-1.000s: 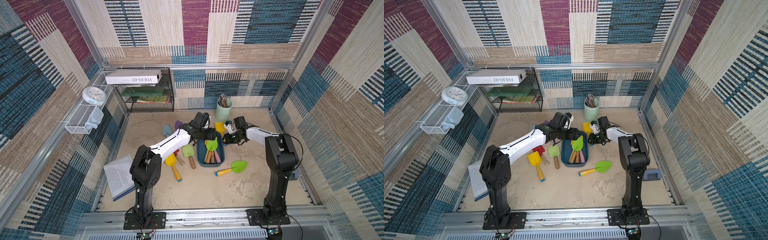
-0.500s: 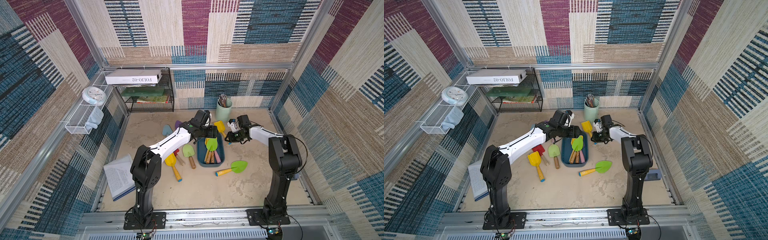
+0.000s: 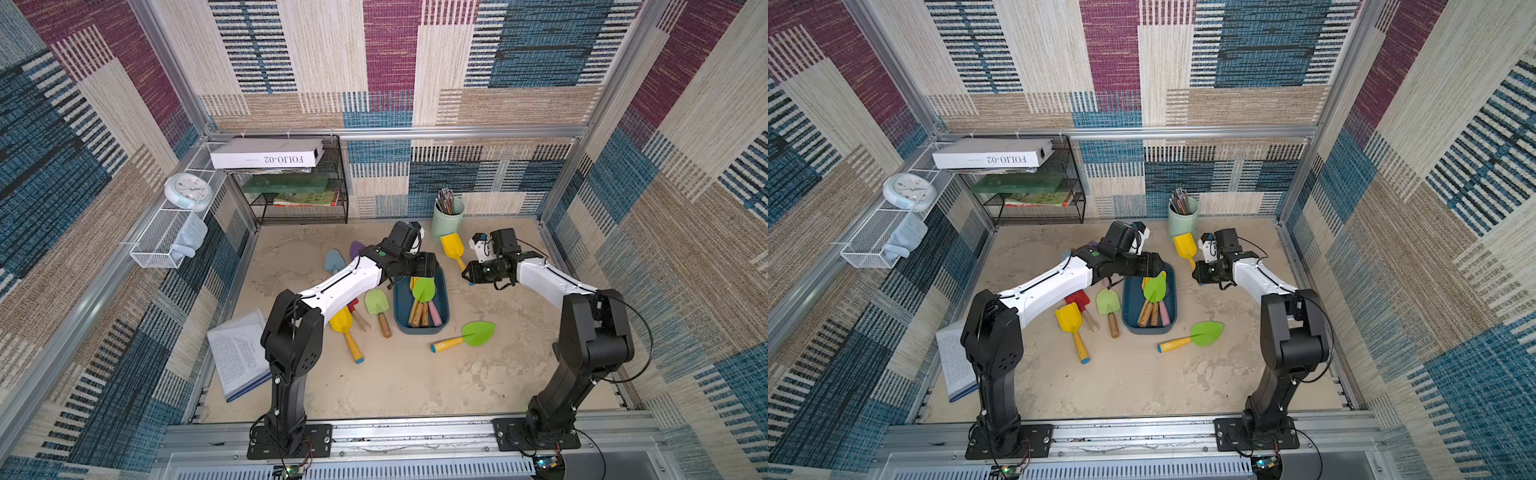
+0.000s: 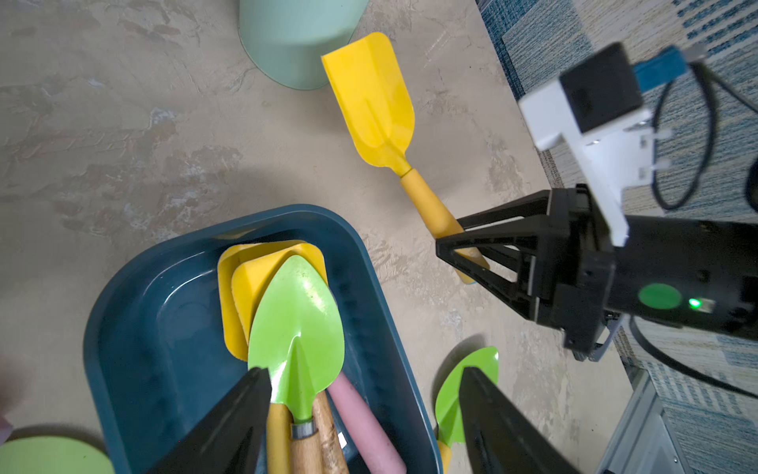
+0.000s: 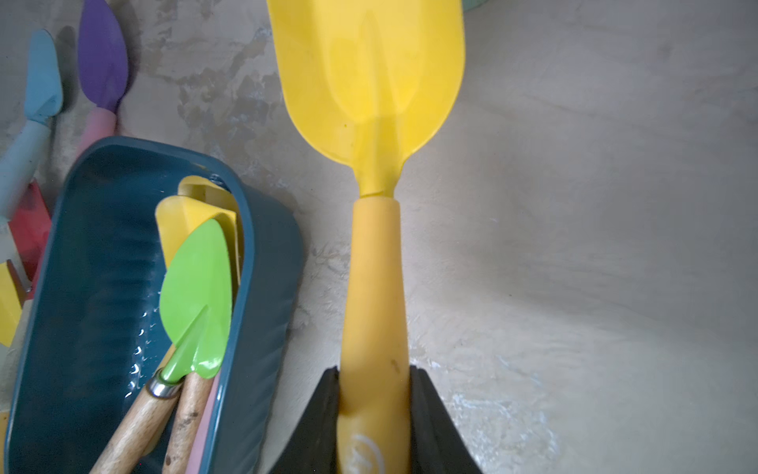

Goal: Put the shovel into the storage box
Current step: Pick up the shovel from the center of the board.

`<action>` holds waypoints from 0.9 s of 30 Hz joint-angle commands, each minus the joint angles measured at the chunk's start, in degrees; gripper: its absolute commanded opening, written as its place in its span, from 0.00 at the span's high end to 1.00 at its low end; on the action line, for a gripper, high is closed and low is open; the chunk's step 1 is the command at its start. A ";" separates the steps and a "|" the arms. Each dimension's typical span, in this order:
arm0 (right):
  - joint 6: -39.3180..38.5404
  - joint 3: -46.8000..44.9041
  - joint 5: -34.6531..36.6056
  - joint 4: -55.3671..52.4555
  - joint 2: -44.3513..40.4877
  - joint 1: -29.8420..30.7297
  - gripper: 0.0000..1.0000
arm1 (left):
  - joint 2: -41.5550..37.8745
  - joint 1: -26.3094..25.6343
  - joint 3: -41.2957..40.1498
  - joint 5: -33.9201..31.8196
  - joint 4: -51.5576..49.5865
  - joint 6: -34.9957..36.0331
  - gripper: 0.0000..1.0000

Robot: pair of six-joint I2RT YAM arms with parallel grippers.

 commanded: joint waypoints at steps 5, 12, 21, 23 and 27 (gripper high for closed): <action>-0.44 -3.71 -5.18 -2.18 -9.48 0.07 1.00 | 2.05 -0.10 1.28 2.55 8.04 -2.94 0.25; 1.52 -9.03 -7.48 -1.53 -17.81 0.86 1.00 | 3.52 -0.14 1.34 3.00 14.31 -6.53 0.27; 3.59 -10.26 -6.75 -1.22 -20.10 3.30 1.00 | 3.92 -0.10 -0.23 1.81 19.46 -9.86 0.33; 4.24 -10.05 -5.80 -0.88 -19.92 4.22 1.00 | 4.00 -0.10 -0.18 1.53 19.34 -10.03 0.39; 5.82 -9.49 -3.75 0.07 -19.62 5.54 1.00 | 4.17 -0.10 0.05 0.67 18.45 -10.46 0.54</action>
